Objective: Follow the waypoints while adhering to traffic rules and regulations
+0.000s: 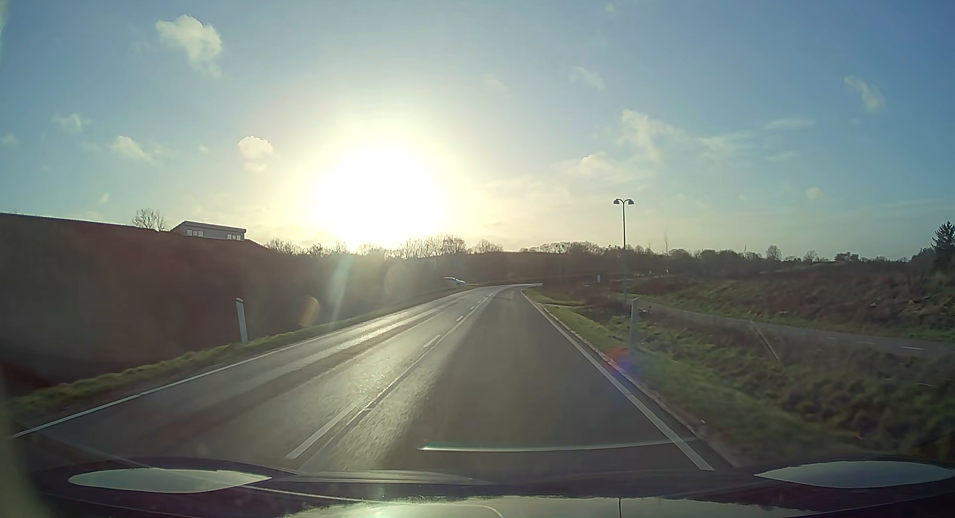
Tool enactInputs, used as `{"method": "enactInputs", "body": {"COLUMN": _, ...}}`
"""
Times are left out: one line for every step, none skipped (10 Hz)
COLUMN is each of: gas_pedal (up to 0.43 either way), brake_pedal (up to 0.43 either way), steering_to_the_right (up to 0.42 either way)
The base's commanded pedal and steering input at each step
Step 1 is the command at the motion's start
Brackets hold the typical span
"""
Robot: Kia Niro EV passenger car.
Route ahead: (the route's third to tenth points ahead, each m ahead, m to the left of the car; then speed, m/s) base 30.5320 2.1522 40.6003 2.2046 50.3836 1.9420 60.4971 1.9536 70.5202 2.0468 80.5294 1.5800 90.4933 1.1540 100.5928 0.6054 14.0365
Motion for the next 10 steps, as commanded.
{"method": "enactInputs", "body": {"gas_pedal": 0.157, "brake_pedal": 0.000, "steering_to_the_right": 0.001}}
{"method": "enactInputs", "body": {"gas_pedal": 0.157, "brake_pedal": 0.000, "steering_to_the_right": 0.001}}
{"method": "enactInputs", "body": {"gas_pedal": 0.157, "brake_pedal": 0.000, "steering_to_the_right": 0.002}}
{"method": "enactInputs", "body": {"gas_pedal": 0.150, "brake_pedal": 0.000, "steering_to_the_right": 0.003}}
{"method": "enactInputs", "body": {"gas_pedal": 0.150, "brake_pedal": 0.000, "steering_to_the_right": 0.003}}
{"method": "enactInputs", "body": {"gas_pedal": 0.138, "brake_pedal": 0.000, "steering_to_the_right": 0.003}}
{"method": "enactInputs", "body": {"gas_pedal": 0.138, "brake_pedal": 0.000, "steering_to_the_right": 0.003}}
{"method": "enactInputs", "body": {"gas_pedal": 0.130, "brake_pedal": 0.000, "steering_to_the_right": 0.003}}
{"method": "enactInputs", "body": {"gas_pedal": 0.130, "brake_pedal": 0.000, "steering_to_the_right": 0.004}}
{"method": "enactInputs", "body": {"gas_pedal": 0.130, "brake_pedal": 0.000, "steering_to_the_right": 0.004}}
